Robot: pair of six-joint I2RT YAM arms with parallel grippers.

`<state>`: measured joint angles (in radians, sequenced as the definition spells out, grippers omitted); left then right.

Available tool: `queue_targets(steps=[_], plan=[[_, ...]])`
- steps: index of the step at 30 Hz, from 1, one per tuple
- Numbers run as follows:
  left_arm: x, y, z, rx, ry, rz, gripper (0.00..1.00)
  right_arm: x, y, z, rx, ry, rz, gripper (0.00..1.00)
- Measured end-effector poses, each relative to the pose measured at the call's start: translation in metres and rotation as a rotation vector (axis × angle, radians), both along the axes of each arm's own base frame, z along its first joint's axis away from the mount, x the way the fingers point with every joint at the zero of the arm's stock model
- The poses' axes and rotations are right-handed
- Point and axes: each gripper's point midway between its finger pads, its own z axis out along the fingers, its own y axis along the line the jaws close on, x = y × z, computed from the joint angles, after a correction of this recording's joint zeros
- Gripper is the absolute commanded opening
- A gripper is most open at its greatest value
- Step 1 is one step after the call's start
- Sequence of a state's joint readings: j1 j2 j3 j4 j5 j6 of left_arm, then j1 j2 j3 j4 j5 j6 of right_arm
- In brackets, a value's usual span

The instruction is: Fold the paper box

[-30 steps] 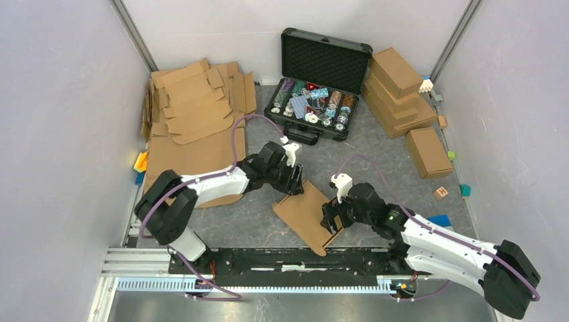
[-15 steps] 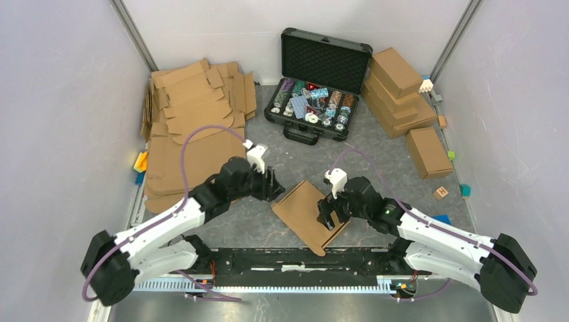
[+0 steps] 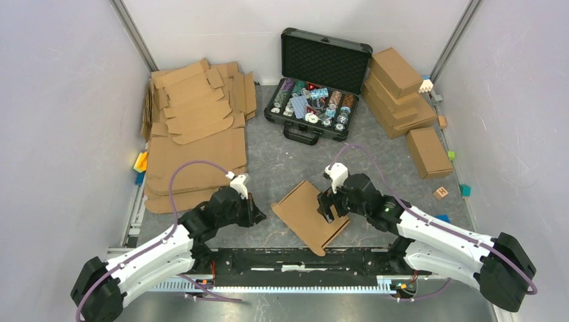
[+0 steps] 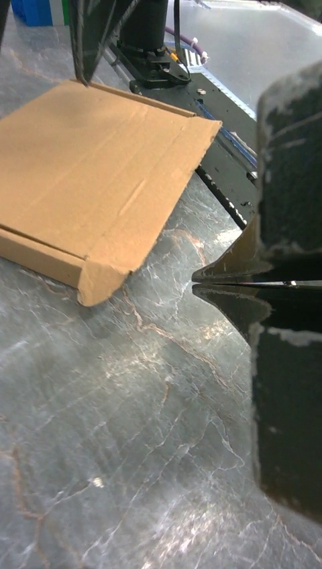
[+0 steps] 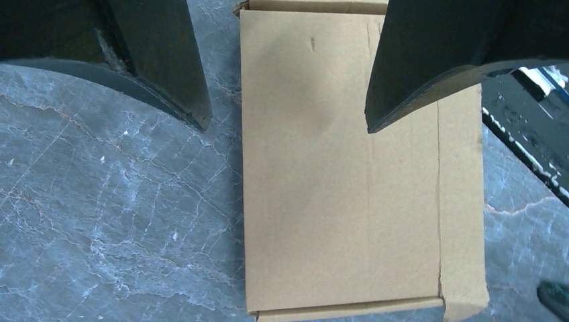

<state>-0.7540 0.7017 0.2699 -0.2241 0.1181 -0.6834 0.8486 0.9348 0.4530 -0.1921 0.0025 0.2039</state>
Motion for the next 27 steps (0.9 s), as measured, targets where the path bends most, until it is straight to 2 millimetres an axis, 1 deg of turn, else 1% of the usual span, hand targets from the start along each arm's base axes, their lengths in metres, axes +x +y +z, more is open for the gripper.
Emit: queue_targets(steps=[2, 3, 4, 7, 8, 9, 11, 17, 20, 23, 27], plan=[[-0.005, 0.000, -0.010, -0.004, 0.035, 0.001, 0.02, 0.003, 0.000, 0.001, 0.005, -0.005, -0.018, 0.88], [-0.006, -0.001, -0.015, -0.005, 0.050, 0.002, 0.02, 0.005, 0.001, 0.001, 0.010, -0.007, -0.024, 0.86], [-0.008, -0.002, -0.021, -0.008, 0.068, 0.001, 0.02, 0.005, 0.002, 0.001, 0.012, -0.005, -0.026, 0.81], [-0.017, -0.001, -0.042, -0.006, 0.126, 0.004, 0.02, 0.007, 0.005, -0.003, 0.021, 0.015, -0.036, 0.74], [-0.018, -0.002, -0.046, -0.014, 0.141, 0.010, 0.02, 0.008, 0.006, -0.005, 0.025, 0.024, -0.038, 0.69], [-0.017, -0.006, -0.045, -0.035, 0.142, 0.011, 0.02, 0.008, 0.006, -0.006, 0.029, 0.031, -0.041, 0.67], [-0.018, -0.012, -0.045, -0.056, 0.145, 0.003, 0.02, 0.009, 0.008, -0.005, 0.044, 0.041, -0.049, 0.65], [-0.019, -0.031, -0.046, -0.113, 0.146, -0.005, 0.02, 0.017, 0.012, 0.001, 0.092, 0.038, -0.079, 0.68], [-0.018, -0.037, -0.046, -0.140, 0.146, 0.003, 0.02, 0.020, 0.011, 0.003, 0.102, 0.032, -0.092, 0.68], [-0.017, -0.044, -0.046, -0.166, 0.143, 0.009, 0.02, 0.024, 0.007, 0.003, 0.100, 0.020, -0.124, 0.68], [-0.018, -0.058, -0.046, -0.191, 0.135, -0.006, 0.02, 0.036, -0.010, 0.004, 0.075, -0.008, -0.216, 0.66]])
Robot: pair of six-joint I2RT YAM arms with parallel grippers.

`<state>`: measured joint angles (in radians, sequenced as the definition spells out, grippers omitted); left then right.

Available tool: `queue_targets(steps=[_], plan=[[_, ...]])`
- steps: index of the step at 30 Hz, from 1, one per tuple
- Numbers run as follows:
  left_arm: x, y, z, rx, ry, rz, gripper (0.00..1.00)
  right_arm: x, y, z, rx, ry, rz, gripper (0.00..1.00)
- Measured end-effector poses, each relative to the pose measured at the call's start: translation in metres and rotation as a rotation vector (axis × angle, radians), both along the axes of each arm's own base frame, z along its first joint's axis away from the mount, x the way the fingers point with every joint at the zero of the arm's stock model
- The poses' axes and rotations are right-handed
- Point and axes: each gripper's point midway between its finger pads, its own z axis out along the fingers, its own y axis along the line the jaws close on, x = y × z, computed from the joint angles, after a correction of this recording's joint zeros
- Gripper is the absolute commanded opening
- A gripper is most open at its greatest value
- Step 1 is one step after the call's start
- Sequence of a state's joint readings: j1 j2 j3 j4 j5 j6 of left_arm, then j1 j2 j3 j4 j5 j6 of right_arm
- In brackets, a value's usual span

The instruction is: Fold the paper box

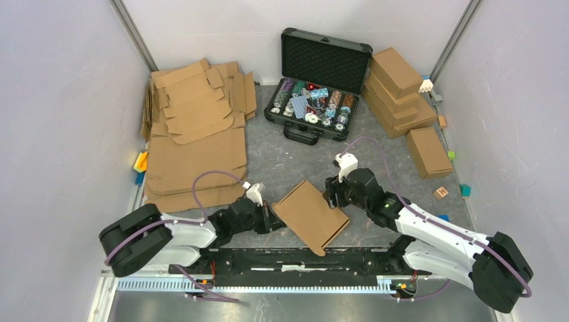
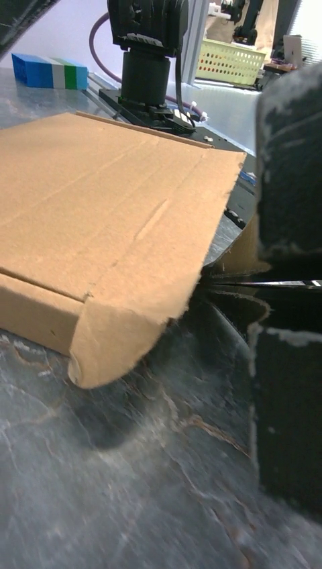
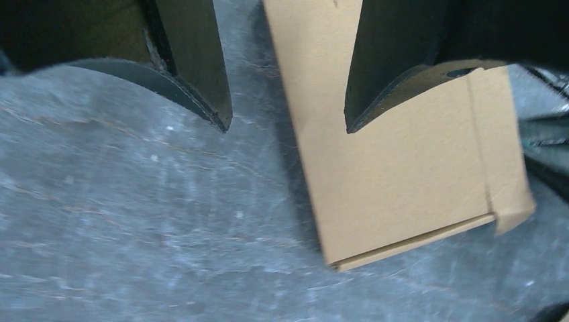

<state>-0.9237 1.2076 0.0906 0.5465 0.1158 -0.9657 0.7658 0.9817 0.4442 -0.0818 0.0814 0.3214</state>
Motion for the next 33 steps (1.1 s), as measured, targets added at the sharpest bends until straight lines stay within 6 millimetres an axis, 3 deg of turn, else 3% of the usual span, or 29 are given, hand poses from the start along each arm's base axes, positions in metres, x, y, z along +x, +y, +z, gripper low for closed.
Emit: queue_targets(steps=[2, 4, 6, 8, 11, 17, 23, 29, 33], plan=[[0.001, -0.007, 0.000, -0.016, 0.003, 0.000, 0.02, 0.006, -0.010, 0.003, -0.017, -0.020, -0.050, 0.61], [0.004, -0.012, 0.000, -0.037, 0.003, 0.003, 0.02, 0.012, -0.022, 0.006, -0.039, -0.048, -0.108, 0.42], [0.006, -0.017, 0.000, -0.058, 0.004, 0.005, 0.02, 0.016, -0.032, 0.006, -0.069, -0.065, -0.153, 0.11], [0.007, -0.023, -0.001, -0.084, 0.008, 0.003, 0.02, 0.019, -0.041, 0.003, -0.108, -0.072, -0.190, 0.00], [0.009, -0.031, -0.001, -0.118, 0.011, -0.006, 0.02, 0.020, -0.048, -0.007, -0.171, -0.061, -0.194, 0.00], [0.011, -0.042, -0.001, -0.184, 0.023, -0.007, 0.02, 0.006, -0.051, -0.048, -0.292, 0.058, -0.119, 0.00], [0.013, -0.052, -0.001, -0.227, 0.036, -0.014, 0.02, -0.006, -0.032, -0.052, -0.226, 0.101, -0.012, 0.00], [0.014, -0.055, -0.001, -0.229, 0.042, -0.018, 0.02, -0.009, -0.027, -0.054, -0.223, 0.104, 0.023, 0.00], [0.014, -0.053, 0.000, -0.211, 0.046, -0.009, 0.02, -0.010, -0.030, -0.054, -0.243, 0.100, 0.013, 0.12]])
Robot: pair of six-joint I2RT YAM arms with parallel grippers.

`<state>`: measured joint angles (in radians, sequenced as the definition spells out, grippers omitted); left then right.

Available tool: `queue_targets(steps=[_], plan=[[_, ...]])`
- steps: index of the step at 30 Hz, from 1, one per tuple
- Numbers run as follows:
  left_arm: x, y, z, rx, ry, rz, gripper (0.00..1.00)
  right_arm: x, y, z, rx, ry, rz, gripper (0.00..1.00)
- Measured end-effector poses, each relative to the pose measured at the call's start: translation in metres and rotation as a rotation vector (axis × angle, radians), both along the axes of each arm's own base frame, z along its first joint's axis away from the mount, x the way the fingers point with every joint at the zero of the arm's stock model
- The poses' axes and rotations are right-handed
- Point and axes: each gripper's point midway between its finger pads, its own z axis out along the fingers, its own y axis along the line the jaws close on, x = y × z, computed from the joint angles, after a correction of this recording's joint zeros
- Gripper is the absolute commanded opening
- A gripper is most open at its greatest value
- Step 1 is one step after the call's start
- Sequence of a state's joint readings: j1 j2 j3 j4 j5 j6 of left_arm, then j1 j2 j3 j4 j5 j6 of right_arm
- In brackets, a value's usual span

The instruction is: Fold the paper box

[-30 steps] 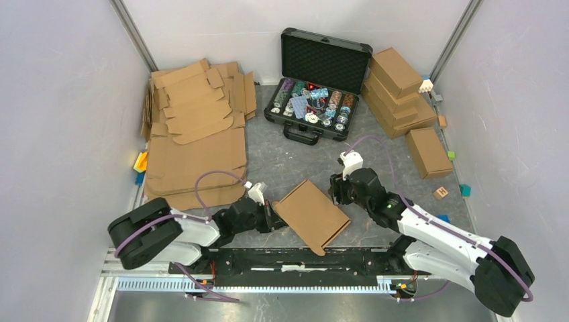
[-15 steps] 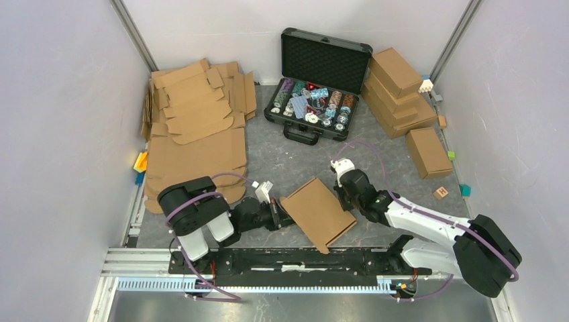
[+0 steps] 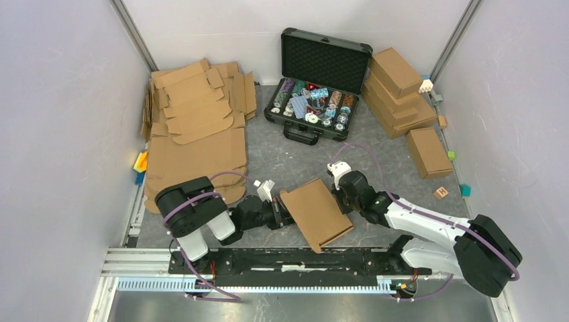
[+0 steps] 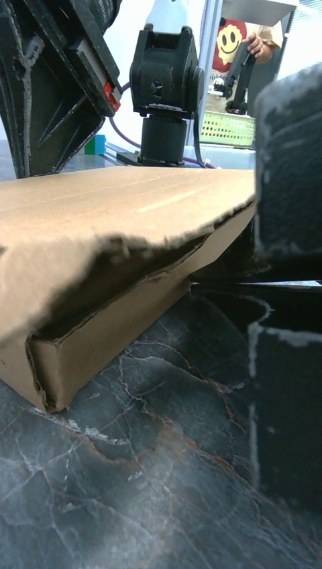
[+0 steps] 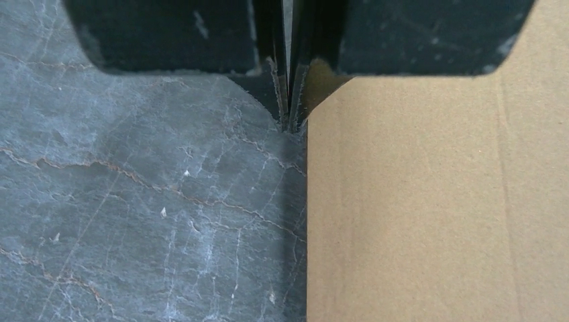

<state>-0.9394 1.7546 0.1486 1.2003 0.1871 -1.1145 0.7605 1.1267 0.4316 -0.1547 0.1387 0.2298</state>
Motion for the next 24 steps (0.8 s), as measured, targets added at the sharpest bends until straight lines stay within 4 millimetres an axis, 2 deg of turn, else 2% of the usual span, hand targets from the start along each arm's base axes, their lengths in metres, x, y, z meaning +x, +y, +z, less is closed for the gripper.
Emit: queue_targets(steps=[6, 12, 14, 16, 18, 21, 24], plan=[[0.002, 0.006, 0.006, 0.026, -0.009, 0.020, 0.02, 0.003, -0.013, 0.008, -0.053, -0.027, -0.040, 0.25], [-0.002, 0.015, 0.003, 0.060, 0.000, 0.029, 0.02, 0.007, -0.018, 0.026, -0.049, -0.077, -0.069, 0.45], [-0.004, 0.019, 0.000, 0.074, 0.006, 0.035, 0.02, 0.007, -0.016, 0.030, -0.027, -0.084, -0.061, 0.56], [-0.004, 0.021, 0.000, 0.076, 0.005, 0.038, 0.02, 0.005, -0.010, 0.036, 0.010, -0.088, -0.043, 0.77], [-0.006, 0.024, 0.000, 0.080, 0.004, 0.040, 0.02, 0.001, 0.000, 0.045, 0.074, -0.094, -0.004, 0.88], [-0.008, 0.028, 0.000, 0.090, 0.002, 0.038, 0.04, -0.007, 0.015, 0.051, 0.157, -0.086, 0.063, 0.94], [-0.008, 0.030, 0.002, 0.097, -0.008, 0.036, 0.04, -0.015, 0.024, 0.046, 0.188, -0.052, 0.111, 0.93]])
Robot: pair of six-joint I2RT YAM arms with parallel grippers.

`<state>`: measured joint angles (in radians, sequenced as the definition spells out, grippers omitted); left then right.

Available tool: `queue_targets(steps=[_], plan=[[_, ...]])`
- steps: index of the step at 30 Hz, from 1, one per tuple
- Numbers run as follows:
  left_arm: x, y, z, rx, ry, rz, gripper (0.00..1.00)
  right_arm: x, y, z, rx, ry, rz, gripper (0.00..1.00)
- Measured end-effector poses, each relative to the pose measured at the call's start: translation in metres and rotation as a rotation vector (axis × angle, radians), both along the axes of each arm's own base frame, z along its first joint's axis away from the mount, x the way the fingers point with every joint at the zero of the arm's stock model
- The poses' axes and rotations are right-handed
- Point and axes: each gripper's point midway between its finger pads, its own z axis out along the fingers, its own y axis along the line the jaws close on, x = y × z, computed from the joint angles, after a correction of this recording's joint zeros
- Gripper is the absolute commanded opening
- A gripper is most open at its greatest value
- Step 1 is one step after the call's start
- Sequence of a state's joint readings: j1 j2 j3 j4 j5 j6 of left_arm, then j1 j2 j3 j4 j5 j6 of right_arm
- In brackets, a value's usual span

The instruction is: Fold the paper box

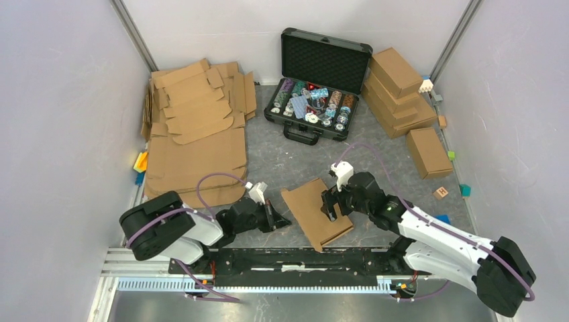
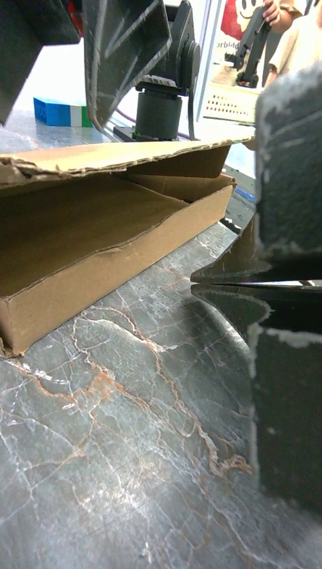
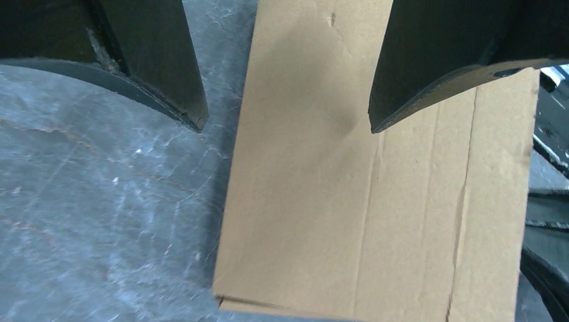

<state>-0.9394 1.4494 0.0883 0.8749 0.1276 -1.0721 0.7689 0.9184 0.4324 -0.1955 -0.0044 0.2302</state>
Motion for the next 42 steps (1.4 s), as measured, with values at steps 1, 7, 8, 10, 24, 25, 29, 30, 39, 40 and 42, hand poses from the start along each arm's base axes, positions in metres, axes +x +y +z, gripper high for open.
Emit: queue_targets(steps=[1, 7, 8, 10, 24, 25, 29, 30, 39, 40, 42], plan=[[0.000, 0.001, 0.001, 0.002, -0.003, -0.001, 0.05, -0.003, 0.002, -0.003, 0.003, 0.012, 0.013, 0.90], [-0.001, 0.005, -0.002, 0.028, 0.000, 0.005, 0.06, -0.021, 0.003, -0.030, 0.004, 0.092, 0.062, 0.82], [-0.001, 0.005, -0.002, 0.029, 0.000, 0.006, 0.06, -0.022, 0.004, -0.032, 0.008, 0.096, 0.066, 0.82], [-0.001, 0.005, -0.002, 0.030, -0.001, 0.005, 0.06, -0.024, 0.004, -0.034, 0.017, 0.101, 0.072, 0.83], [-0.002, 0.007, -0.002, 0.045, -0.012, 0.002, 0.07, -0.019, -0.009, -0.017, 0.005, 0.036, 0.022, 0.75], [-0.002, 0.008, -0.002, 0.048, -0.013, 0.001, 0.07, -0.016, -0.010, -0.013, 0.003, 0.021, 0.009, 0.63], [-0.003, 0.008, -0.002, 0.057, -0.015, -0.003, 0.07, -0.007, -0.016, -0.001, 0.004, -0.025, -0.040, 0.16], [-0.004, 0.008, -0.002, 0.057, -0.015, -0.003, 0.07, -0.006, -0.017, -0.001, -0.003, -0.030, -0.043, 0.07], [-0.004, 0.010, -0.001, 0.076, -0.024, -0.002, 0.07, -0.006, -0.026, -0.020, -0.078, 0.015, -0.072, 0.00], [-0.004, 0.010, -0.002, 0.078, -0.025, -0.003, 0.07, -0.006, -0.026, -0.021, -0.082, 0.017, -0.072, 0.00], [-0.004, 0.011, -0.002, 0.083, -0.025, -0.004, 0.07, -0.005, -0.026, -0.023, -0.089, 0.021, -0.076, 0.00]])
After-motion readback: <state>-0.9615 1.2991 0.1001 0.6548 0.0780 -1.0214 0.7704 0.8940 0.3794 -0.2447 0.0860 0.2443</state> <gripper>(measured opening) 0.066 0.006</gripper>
